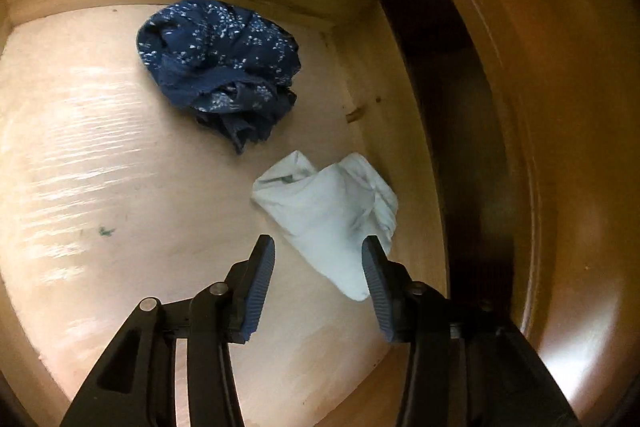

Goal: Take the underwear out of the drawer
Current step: 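Grasp the crumpled pale blue-white sock with the right gripper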

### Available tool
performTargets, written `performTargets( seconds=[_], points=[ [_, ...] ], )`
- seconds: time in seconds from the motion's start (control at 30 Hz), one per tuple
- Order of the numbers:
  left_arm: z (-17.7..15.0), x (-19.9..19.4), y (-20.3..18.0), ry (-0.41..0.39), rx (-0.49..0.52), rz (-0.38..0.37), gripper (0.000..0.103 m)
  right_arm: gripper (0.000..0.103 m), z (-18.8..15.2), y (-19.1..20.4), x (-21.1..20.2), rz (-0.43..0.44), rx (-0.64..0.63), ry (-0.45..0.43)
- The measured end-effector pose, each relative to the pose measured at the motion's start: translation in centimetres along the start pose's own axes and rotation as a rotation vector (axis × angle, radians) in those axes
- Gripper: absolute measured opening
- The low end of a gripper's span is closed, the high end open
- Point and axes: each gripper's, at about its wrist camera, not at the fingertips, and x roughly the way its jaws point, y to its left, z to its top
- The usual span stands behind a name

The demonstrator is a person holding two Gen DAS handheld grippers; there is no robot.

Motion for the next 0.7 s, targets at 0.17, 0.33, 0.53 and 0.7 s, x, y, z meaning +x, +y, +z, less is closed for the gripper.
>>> performTargets(
  seconds=[0.17, 0.33, 0.53, 0.7],
  points=[
    [-0.1, 0.2, -0.4, 0.005, 0.020, -0.002, 0.058, 0.051, 0.1, 0.1, 2.1, -0.021, -0.007, -0.013],
    [-0.2, 0.4, -0.6, 0.013, 0.020, -0.006, 0.058, 0.051, -0.1, 0.4, 2.7, -0.058, -0.008, -0.064],
    [-0.2, 0.5, -0.8, 0.010, 0.032, 0.001, 0.058, 0.042, -0.2, 0.4, 3.7, -0.085, 0.022, -0.084],
    [-0.3, 0.4, -0.8, 0.011, 0.033, -0.001, 0.058, 0.035, 0.4, -0.3, 4.7, -0.054, 0.058, -0.040]
  ],
)
